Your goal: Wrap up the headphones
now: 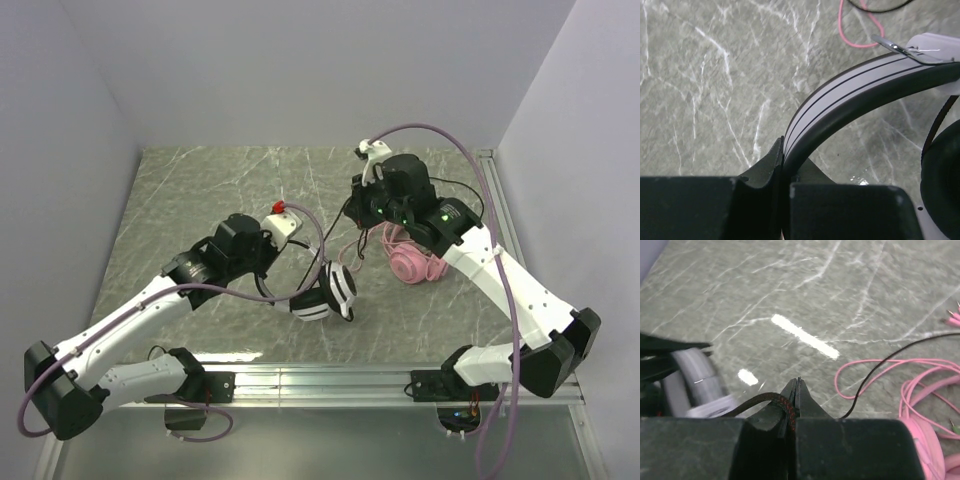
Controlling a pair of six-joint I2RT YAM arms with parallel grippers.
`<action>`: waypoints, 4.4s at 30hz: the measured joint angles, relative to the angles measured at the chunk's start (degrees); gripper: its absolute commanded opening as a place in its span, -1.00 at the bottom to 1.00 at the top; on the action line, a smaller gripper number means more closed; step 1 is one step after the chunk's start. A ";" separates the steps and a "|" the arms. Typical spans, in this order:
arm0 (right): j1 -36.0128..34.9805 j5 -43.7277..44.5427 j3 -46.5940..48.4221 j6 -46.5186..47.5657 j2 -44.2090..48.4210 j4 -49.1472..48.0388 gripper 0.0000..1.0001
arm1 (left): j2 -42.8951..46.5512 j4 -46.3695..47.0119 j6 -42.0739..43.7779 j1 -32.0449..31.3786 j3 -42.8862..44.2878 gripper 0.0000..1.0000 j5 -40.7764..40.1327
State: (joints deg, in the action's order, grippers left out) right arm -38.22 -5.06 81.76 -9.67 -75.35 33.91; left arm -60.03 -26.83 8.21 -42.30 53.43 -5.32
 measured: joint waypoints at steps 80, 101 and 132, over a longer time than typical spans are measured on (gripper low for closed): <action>-21.31 -16.59 -52.57 -16.35 7.45 -67.17 -1.00 | -9.33 -14.84 -43.36 14.27 24.94 -0.99 -18.08; -35.65 -11.74 -55.84 -6.64 21.07 -53.77 -1.00 | -11.63 -13.27 -42.29 17.77 17.05 -0.99 -19.54; -42.66 -1.03 -38.10 -3.85 23.37 -28.37 -1.00 | -10.73 -3.34 -32.17 18.05 9.68 -0.99 -24.57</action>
State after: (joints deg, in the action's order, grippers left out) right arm -80.88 -6.09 43.66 -13.52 -51.99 5.54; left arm -70.76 -30.17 -23.97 -24.25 63.11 -29.89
